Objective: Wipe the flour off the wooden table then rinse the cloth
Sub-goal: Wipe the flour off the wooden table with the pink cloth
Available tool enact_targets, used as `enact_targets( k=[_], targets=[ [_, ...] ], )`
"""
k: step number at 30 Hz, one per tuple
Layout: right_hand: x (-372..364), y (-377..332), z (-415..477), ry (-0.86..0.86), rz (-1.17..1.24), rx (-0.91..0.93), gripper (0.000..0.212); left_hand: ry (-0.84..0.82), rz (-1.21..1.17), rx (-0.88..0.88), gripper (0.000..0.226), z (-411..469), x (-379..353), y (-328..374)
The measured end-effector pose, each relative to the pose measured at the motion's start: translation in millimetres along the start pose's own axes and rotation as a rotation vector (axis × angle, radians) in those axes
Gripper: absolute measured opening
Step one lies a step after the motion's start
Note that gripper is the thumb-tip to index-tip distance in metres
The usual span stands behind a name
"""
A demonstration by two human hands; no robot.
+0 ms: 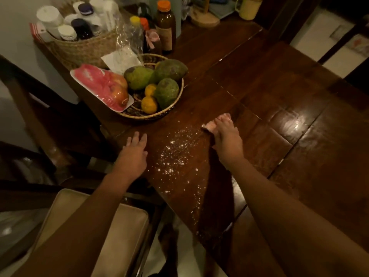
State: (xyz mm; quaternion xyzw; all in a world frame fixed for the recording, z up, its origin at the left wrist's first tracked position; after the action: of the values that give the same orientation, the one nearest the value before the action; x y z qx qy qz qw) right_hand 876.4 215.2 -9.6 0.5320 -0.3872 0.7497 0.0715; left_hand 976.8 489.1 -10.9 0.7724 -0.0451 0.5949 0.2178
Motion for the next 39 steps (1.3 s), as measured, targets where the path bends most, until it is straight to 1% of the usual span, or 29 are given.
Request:
enact_targets(
  k=[1,2,4,5,6,7,8,9,11,12,13,15,17,19,21,22,23,25,26,27,28,29,31,32,33,35,37,39],
  targets=[
    [-9,-21,1,-0.038,-0.002,0.058,0.046,-0.001,0.012,-0.014,0.063,0,0,0],
    [-21,-42,-2,-0.124,0.023,0.166,0.046,-0.006,0.023,-0.026,0.062,0,0,-1],
    [-42,-75,-19,-0.347,0.085,0.440,0.047,-0.027,0.032,-0.040,0.062,1,2,-3],
    [-47,-79,-23,-0.434,0.093,0.541,0.047,-0.042,0.031,-0.044,0.062,1,3,-5],
    [-47,-76,-20,-0.475,0.079,0.603,0.048,-0.056,0.029,-0.045,0.062,1,4,-5],
    [-48,-70,-11,-0.478,0.049,0.619,0.047,-0.068,0.028,-0.044,0.062,2,5,-5],
    [-48,-61,2,-0.440,0.033,0.571,0.047,-0.078,0.035,-0.045,0.061,2,5,-4],
    [-45,-54,18,-0.350,0.051,0.458,0.045,-0.088,0.052,-0.048,0.061,3,4,-4],
    [-37,-45,43,-0.108,0.114,0.201,0.043,-0.099,0.088,-0.065,0.061,4,0,-1],
    [-39,-52,46,-0.036,0.104,0.141,0.042,-0.101,0.093,-0.072,0.061,4,-2,0],
    [-45,-64,45,-0.013,0.080,0.136,0.042,-0.101,0.084,-0.074,0.061,5,-3,0],
    [-59,-95,29,-0.078,0.089,0.247,0.041,-0.098,0.025,-0.063,0.061,4,-2,-2],
    [-70,-119,5,-0.214,0.131,0.432,0.042,-0.088,-0.040,-0.049,0.062,3,0,-3],
    [-75,-124,-13,-0.367,0.163,0.588,0.045,-0.071,-0.074,-0.040,0.063,2,-1,-4],
    [-74,-120,-14,-0.484,0.171,0.661,0.046,-0.051,-0.111,-0.025,0.066,1,-3,-6],
    [-73,-118,-10,-0.492,0.171,0.640,0.046,-0.042,-0.132,-0.018,0.067,1,-4,-7],
    [-73,-116,-3,-0.445,0.182,0.572,0.046,-0.036,-0.148,-0.017,0.069,2,-4,-6],
    [-74,-118,3,-0.259,0.146,0.372,0.046,-0.026,-0.205,-0.007,0.072,1,-1,-5],
    [-76,-125,-4,-0.159,0.100,0.312,0.047,-0.001,-0.267,0.016,0.076,0,1,-7],
    [-77,-136,-16,-0.098,0.098,0.301,0.048,0.043,-0.347,0.057,0.079,-2,3,-10],
    [-81,-149,-31,-0.092,0.145,0.347,0.050,0.104,-0.427,0.115,0.078,-5,6,-16],
    [-85,-161,-48,-0.150,0.205,0.440,0.053,0.176,-0.492,0.172,0.074,-9,9,-23],
    [-92,-172,-71,-0.344,0.260,0.654,0.055,0.287,-0.543,0.271,0.066,-19,13,-34],
    [-95,-171,-72,-0.427,0.264,0.719,0.054,0.320,-0.548,0.337,0.066,-24,14,-40],
    [-97,-171,-67,-0.473,0.267,0.749,0.052,0.348,-0.566,0.417,0.065,-28,15,-45],
    [-105,-177,-51,-0.452,0.273,0.702,0.054,0.387,-0.639,0.547,0.064,-33,15,-53],
    [-118,-189,-45,-0.351,0.229,0.574,0.058,0.401,-0.723,0.576,0.066,-35,16,-53],
    [-127,-208,-50,-0.224,0.185,0.480,0.057,0.431,-0.853,0.620,0.068,-38,18,-53]
  ],
)
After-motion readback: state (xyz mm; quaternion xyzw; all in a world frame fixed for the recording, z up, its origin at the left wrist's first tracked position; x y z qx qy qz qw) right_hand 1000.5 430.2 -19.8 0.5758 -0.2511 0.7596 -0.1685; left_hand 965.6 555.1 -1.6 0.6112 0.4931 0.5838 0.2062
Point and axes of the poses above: each hand's wrist, its own z-axis towards the middle knuckle, its own x-axis out of the back of the hand, y = z × x, the point moved 7 cm from there along z, towards the middle knuckle, and after that the axes turned 15 degrees about y, right-handed, at the moved point
